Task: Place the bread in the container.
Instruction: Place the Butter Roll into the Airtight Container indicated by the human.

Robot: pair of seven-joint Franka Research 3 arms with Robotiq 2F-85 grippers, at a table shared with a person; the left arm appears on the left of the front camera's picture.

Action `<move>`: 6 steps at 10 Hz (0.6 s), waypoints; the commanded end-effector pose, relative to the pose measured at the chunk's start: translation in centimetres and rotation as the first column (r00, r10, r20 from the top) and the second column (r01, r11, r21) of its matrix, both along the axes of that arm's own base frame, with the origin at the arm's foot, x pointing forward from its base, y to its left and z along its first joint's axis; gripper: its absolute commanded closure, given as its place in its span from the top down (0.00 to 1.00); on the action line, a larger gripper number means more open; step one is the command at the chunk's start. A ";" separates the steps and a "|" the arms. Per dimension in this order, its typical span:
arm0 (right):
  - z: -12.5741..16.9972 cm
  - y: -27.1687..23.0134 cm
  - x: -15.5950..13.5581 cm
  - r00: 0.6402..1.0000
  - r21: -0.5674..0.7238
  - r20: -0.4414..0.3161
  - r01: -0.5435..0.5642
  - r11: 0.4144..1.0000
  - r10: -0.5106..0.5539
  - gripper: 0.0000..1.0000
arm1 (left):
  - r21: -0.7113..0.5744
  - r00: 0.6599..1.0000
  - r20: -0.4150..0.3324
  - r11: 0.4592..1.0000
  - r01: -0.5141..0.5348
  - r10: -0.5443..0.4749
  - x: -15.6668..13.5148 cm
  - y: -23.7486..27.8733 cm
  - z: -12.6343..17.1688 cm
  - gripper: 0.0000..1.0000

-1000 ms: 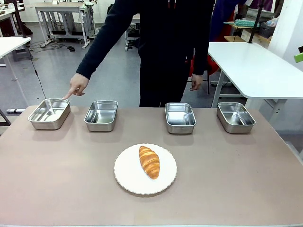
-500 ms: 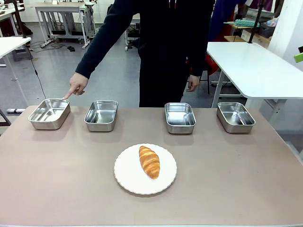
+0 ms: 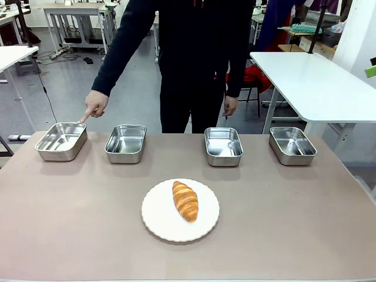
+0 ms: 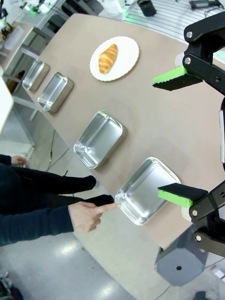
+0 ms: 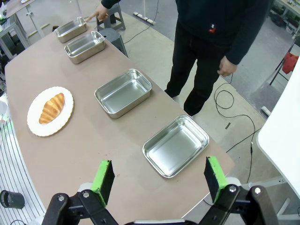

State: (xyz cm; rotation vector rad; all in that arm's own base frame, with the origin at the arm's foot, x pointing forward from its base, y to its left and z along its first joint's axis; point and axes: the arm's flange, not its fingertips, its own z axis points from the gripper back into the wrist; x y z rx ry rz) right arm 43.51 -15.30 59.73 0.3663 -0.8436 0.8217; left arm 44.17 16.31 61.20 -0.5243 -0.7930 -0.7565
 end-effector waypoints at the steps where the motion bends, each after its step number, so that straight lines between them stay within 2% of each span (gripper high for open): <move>1: 0.0 0.0 0.1 1.000 0.008 0.009 -0.003 1.000 0.003 1.00 | 0.021 0.991 -0.101 0.996 -0.084 0.086 1.1 -5.2 0.5 1.00; 2: 0.0 0.0 0.1 1.000 0.008 0.009 -0.003 1.000 0.003 1.00 | 0.020 0.980 -0.159 0.993 -0.120 0.121 1.7 -8.2 0.1 1.00; 4: 0.0 0.0 0.1 1.000 0.008 0.009 -0.003 1.000 0.003 1.00 | 0.150 0.926 -0.307 0.972 -0.181 0.220 2.8 -17.3 -2.1 1.00; 6: 0.0 0.0 0.1 1.000 0.008 0.009 -0.003 1.000 0.003 1.00 | 0.277 0.842 -0.406 0.926 -0.258 0.356 3.7 -25.5 -5.7 1.00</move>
